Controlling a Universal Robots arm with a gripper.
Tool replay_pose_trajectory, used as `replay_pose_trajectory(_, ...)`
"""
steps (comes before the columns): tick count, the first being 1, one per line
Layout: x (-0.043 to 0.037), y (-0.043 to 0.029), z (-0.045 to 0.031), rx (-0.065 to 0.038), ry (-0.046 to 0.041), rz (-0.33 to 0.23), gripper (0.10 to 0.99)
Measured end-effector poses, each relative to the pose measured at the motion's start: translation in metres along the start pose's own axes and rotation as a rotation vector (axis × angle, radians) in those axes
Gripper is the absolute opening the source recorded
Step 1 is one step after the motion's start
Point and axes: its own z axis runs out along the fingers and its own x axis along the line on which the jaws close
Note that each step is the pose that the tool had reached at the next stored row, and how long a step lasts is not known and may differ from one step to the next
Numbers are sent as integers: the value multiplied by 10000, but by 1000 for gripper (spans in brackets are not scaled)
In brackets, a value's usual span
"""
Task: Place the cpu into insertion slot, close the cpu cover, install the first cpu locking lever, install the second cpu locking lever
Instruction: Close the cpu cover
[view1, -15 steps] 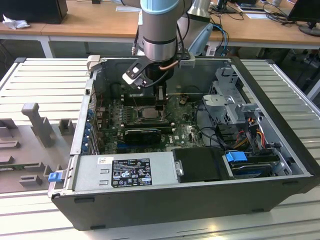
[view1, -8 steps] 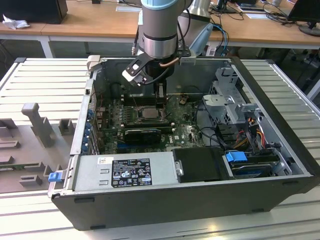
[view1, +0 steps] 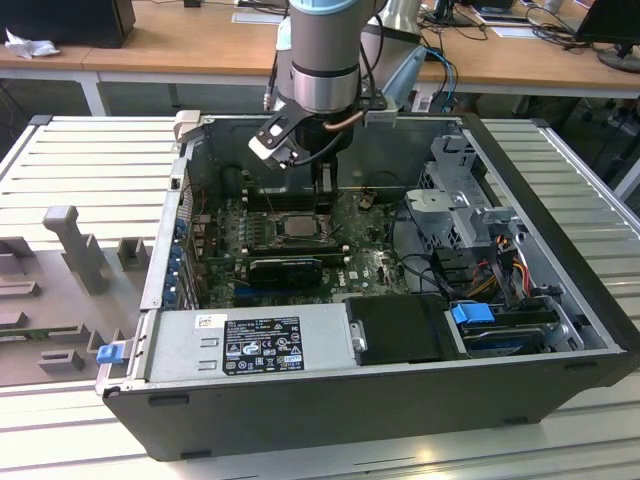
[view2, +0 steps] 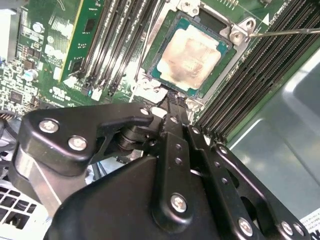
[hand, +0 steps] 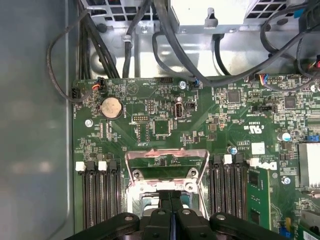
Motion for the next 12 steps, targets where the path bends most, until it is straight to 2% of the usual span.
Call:
replay_pose_trajectory(2,0,3,-45,0,0,0,106)
replay_pose_trajectory(4,-1,9,-135,0,0,0,106)
replay_pose_trajectory(12,-2,19,-291,-1,0,0,106)
